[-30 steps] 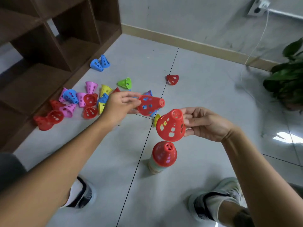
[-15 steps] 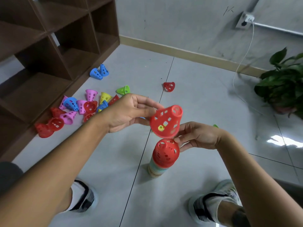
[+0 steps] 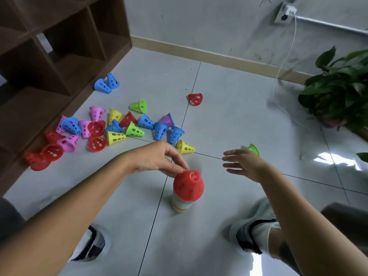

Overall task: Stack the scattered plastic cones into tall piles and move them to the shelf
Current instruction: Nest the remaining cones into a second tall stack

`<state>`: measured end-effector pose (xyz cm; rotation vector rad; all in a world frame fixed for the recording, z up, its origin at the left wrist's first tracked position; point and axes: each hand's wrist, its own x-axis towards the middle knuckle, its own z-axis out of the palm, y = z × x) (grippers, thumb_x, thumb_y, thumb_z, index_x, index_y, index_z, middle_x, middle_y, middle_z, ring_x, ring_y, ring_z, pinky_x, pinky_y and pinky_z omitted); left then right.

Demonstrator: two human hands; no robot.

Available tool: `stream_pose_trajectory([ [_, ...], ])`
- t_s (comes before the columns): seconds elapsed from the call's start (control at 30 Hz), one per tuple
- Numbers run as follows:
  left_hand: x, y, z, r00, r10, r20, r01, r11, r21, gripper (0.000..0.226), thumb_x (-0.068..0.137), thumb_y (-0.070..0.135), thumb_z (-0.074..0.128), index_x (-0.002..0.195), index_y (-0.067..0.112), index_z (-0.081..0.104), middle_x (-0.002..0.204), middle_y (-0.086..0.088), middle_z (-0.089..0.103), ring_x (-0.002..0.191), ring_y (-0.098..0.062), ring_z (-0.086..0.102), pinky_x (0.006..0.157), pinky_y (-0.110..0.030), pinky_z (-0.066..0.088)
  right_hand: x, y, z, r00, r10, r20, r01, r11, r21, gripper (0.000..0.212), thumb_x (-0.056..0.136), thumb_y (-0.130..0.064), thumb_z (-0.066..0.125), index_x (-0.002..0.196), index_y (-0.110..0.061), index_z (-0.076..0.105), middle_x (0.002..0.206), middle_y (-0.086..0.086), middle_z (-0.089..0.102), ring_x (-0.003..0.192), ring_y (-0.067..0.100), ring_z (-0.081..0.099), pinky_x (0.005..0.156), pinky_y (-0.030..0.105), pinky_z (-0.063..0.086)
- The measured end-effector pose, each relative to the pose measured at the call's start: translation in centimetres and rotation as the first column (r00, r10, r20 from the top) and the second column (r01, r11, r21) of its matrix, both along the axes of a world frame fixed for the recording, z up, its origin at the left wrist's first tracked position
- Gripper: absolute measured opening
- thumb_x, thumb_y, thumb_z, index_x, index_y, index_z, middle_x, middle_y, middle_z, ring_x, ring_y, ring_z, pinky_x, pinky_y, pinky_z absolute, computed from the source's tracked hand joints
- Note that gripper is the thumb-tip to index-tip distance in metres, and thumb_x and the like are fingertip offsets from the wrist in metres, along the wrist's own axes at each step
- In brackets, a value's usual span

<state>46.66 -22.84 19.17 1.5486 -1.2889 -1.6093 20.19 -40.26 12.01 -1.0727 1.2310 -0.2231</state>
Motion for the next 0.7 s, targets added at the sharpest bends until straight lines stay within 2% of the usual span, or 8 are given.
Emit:
stream_pose_trajectory([
  [0.17,0.2,-3.1,-0.5,0.992,-0.089,0.09,0.082,0.993,0.083,0.012,0.084,0.012,0.078,0.096,0.008,0.079,0.089,-0.009,0.076,0.084,-0.021,0.074,0.077,-0.024,0.058,-1.1,-2.7,-3.8,0.983,-0.129,-0.128,0.114,0.986,-0.119,0.019,0.09,-0.009,0.069,0.108,-0.011,0.066,0.101,0.008,0.065,0.093,0.025,0.065,0.088,0.041,0.055],
  [0.27,0.5,-5.6,-1.6,0.986,-0.113,0.119,0.097,0.986,0.132,0.015,0.084,0.015,0.079,0.096,0.006,0.078,0.085,-0.007,0.074,0.08,-0.019,0.072,0.074,-0.025,0.058,-1.8,-5.1,-6.0,0.961,-0.144,-0.235,0.097,0.975,-0.201,0.026,0.089,-0.011,0.067,0.115,-0.012,0.065,0.096,0.007,0.062,0.088,0.021,0.059,0.086,0.041,0.054],
  [0.37,1.0,-7.8,-4.0,0.986,-0.047,0.161,0.023,0.988,0.151,0.021,0.086,0.024,0.078,0.098,0.007,0.076,0.091,-0.008,0.076,0.08,-0.017,0.072,0.074,-0.026,0.059,-2.8,-7.0,-8.1,0.922,-0.129,-0.366,0.035,0.967,-0.253,0.033,0.088,-0.014,0.07,0.12,-0.013,0.065,0.096,0.007,0.062,0.085,0.023,0.059,0.08,0.04,0.056],
  [0.43,1.6,-9.1,-6.3,0.975,0.051,0.217,-0.082,0.987,0.139,0.022,0.087,0.03,0.077,0.099,0.011,0.074,0.094,-0.006,0.076,0.085,-0.018,0.072,0.076,-0.027,0.059,-3.5,-7.9,-9.3,0.866,-0.147,-0.478,-0.022,0.944,-0.331,0.04,0.085,-0.018,0.072,0.124,-0.014,0.063,0.106,0.009,0.062,0.088,0.029,0.062,0.081,0.041,0.056],
  [0.5,2.0,-10.3,-8.8,0.946,0.114,0.304,-0.155,0.982,0.112,0.023,0.088,0.032,0.075,0.106,0.018,0.072,0.103,-0.001,0.073,0.096,-0.02,0.071,0.079,-0.029,0.059,-4.2,-8.4,-9.8,0.823,-0.173,-0.541,-0.066,0.917,-0.394,0.044,0.085,-0.016,0.072,0.128,-0.014,0.061,0.127,0.015,0.051,0.092,0.031,0.059,0.079,0.034,0.05],
  [0.57,2.2,-11.4,-11.1,0.92,0.135,0.369,-0.18,0.98,0.089,0.031,0.088,0.033,0.074,0.116,0.023,0.067,0.118,0.006,0.066,0.108,-0.017,0.066,0.087,-0.032,0.058,-5.1,-9.0,-10.3,0.809,-0.163,-0.565,-0.098,0.91,-0.403,0.046,0.086,-0.014,0.071,0.131,-0.015,0.059,0.143,0.014,0.035,0.11,0.033,0.056,0.093,0.033,0.047],
  [0.63,2.0,-12.3,-13.1,0.92,0.158,0.358,-0.201,0.976,0.088,0.038,0.09,0.034,0.072,0.126,0.026,0.063,0.131,0.008,0.058,0.118,-0.013,0.058,0.097,-0.037,0.053,-5.9,-9.9,-10.7,0.804,-0.157,-0.574,-0.103,0.913,-0.395,0.045,0.087,-0.012,0.069,0.13,-0.014,0.058,0.151,0.013,0.026,0.123,0.032,0.052,0.097,0.028,0.04],
  [0.7,1.7,-12.7,-14.7,0.926,0.194,0.324,-0.235,0.968,0.093,0.043,0.089,0.036,0.072,0.13,0.029,0.06,0.138,0.006,0.054,0.121,-0.017,0.057,0.102,-0.041,0.05,-6.2,-10.9,-11.0,0.796,-0.139,-0.589,-0.127,0.913,-0.387,0.042,0.088,-0.01,0.068,0.129,-0.012,0.059,0.153,0.013,0.026,0.124,0.029,0.051,0.09,0.023,0.036],
])
